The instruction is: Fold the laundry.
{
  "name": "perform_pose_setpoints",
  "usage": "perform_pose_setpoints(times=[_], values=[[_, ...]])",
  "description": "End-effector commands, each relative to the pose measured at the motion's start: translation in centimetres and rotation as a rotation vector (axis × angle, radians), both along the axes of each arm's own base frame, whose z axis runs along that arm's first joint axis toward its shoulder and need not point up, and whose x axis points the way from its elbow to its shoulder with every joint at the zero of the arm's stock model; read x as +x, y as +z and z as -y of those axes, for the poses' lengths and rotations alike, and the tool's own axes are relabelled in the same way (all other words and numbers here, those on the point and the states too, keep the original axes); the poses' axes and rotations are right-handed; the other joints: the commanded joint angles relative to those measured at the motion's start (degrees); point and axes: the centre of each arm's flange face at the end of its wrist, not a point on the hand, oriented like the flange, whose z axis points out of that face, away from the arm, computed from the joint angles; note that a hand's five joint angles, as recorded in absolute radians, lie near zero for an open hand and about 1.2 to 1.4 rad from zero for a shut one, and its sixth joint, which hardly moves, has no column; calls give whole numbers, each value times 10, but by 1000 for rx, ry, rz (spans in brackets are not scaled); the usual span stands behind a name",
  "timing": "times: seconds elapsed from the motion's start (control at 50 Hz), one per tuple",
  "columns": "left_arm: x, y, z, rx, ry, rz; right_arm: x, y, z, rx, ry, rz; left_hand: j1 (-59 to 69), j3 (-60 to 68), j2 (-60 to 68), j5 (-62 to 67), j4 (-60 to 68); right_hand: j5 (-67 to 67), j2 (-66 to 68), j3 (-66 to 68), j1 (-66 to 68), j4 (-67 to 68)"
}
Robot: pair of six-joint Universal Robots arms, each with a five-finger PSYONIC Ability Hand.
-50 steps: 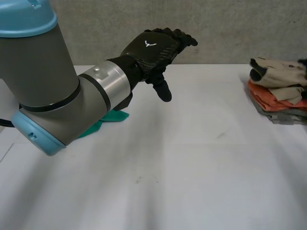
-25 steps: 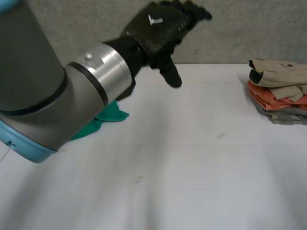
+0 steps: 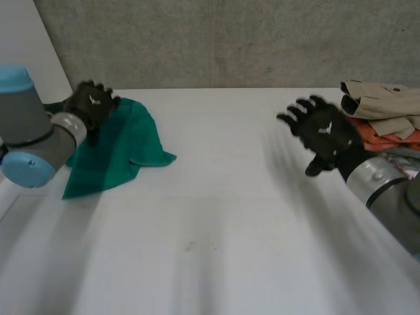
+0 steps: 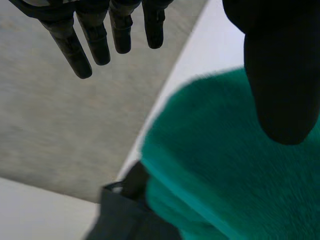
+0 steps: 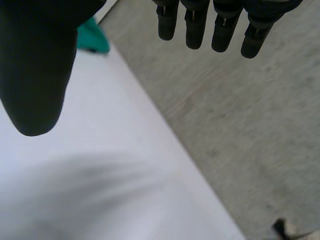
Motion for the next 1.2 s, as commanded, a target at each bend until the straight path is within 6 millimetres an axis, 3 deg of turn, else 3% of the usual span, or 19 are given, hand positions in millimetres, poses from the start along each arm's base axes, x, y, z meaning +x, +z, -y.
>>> perform_pose_setpoints(times=[0.02, 0.06, 0.08, 0.14, 0.18, 0.22, 0.28, 0.38, 0.46, 0.56, 0.6, 0.62, 0.7, 0.76, 0.82, 0.84, 1.04, 1.12, 1.2], values=[[3, -50, 33, -20, -61, -33, -3, -14, 2, -10, -28, -79, 216, 214, 218, 210, 218, -28, -19, -17, -26, -16], [2, -53, 36, -32, -62, -35, -4, -14, 2, -11, -30, -80, 388, 386, 389, 382, 389, -28, -19, -17, -26, -16], [0, -54, 36, -52, -67, -36, -4, -14, 2, -14, -33, -82, 664, 662, 665, 658, 665, -28, -19, -17, -26, -16], [-8, -51, 36, -100, -71, -42, -5, -15, 4, -15, -43, -85, 675, 673, 676, 669, 676, -28, -19, -17, -26, -16], [-16, -29, 34, -177, -57, -63, -6, -15, 5, -17, -50, -85, 675, 673, 676, 669, 676, -28, -19, -17, -26, -16], [-27, 19, 23, -288, -46, -121, -8, -14, 7, -21, -60, -85, 675, 673, 676, 669, 676, -28, -19, -17, -26, -16], [-40, 61, 4, -361, -68, -199, -9, -12, 9, -27, -78, -83, 675, 673, 676, 669, 676, -28, -19, -17, -26, -16], [-86, 130, -57, -395, -220, -427, -13, -6, 16, -40, -137, -75, 675, 673, 676, 669, 676, -28, -19, -17, -26, -16], [-114, 158, -109, -326, -345, -581, -15, 2, 20, -45, -175, -44, 675, 673, 676, 669, 676, -28, -19, -17, -26, -16], [-141, 135, -139, -173, -412, -636, -20, 17, 24, -51, -230, 9, 675, 673, 676, 669, 676, -28, -19, -17, -26, -16], [-154, 112, -149, -95, -429, -614, -22, 19, 25, -37, -252, 31, 675, 673, 676, 669, 676, -28, -19, -17, -26, -16], [-167, 86, -160, -10, -444, -580, -23, 20, 25, -31, -255, 37, 675, 673, 676, 669, 676, -28, -19, -17, -26, -16], [-180, 24, -173, 183, -407, -487, -24, 19, 24, 12, -260, 56, 675, 673, 676, 669, 676, -28, -19, -17, -26, -16], [-178, 2, -179, 261, -353, -433, -23, 18, 22, 52, -251, 57, 675, 673, 676, 669, 676, -28, -19, -17, -26, -16], [-181, -2, -191, 290, -353, -421, -23, 17, 19, 82, -251, 46, 269, 267, 271, 263, 271, -28, -19, -17, -26, -16], [-182, -1, -197, 294, -359, -420, -23, 15, 18, 103, -250, 36, 5, 3, 6, -1, 6, -28, -19, -17, -26, -16], [-159, 54, -201, 189, -358, -473, -24, 13, 10, 207, -264, 24, -25, -27, -23, -31, -23, -28, -19, -17, -26, -16], [-133, 66, -174, 141, -272, -488, -20, 13, -3, 289, -267, 46, -12, -14, -10, -18, -10, -28, -19, -17, -26, -16], [-111, 58, -145, 146, -186, -479, -2, 17, -26, 380, -227, 91, 4, 2, 5, -2, 5, -28, -19, -17, -26, -16]])
